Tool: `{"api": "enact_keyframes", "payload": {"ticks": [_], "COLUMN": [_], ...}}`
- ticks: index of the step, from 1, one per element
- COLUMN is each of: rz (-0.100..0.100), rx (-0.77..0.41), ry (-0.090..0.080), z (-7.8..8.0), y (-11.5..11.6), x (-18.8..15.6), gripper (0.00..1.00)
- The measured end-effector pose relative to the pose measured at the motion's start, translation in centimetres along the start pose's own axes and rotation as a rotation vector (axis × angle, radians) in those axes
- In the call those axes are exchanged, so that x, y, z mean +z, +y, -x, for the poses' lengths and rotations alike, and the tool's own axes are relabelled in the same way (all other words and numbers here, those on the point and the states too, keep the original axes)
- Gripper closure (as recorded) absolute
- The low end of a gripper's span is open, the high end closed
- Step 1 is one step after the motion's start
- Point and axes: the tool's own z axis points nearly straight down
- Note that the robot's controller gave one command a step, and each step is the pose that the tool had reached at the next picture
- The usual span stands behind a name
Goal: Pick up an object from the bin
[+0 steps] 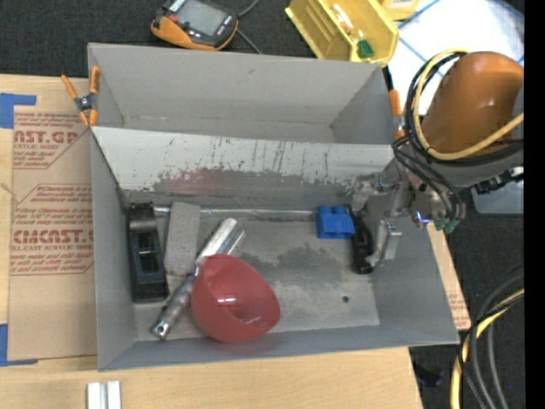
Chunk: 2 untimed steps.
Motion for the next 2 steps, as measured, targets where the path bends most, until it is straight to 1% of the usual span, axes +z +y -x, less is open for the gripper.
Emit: {"api": "enact_keyframes", "payload": {"ticks": [1, 2], "rz": [0.0, 0.002], "rx": [0.0, -0.079], "ry": [0.0, 0.001], "z": [0.0, -2.9], "y": [0.0, 5.8], "x": [0.0, 1.0], "gripper": [0.0, 0.0]}}
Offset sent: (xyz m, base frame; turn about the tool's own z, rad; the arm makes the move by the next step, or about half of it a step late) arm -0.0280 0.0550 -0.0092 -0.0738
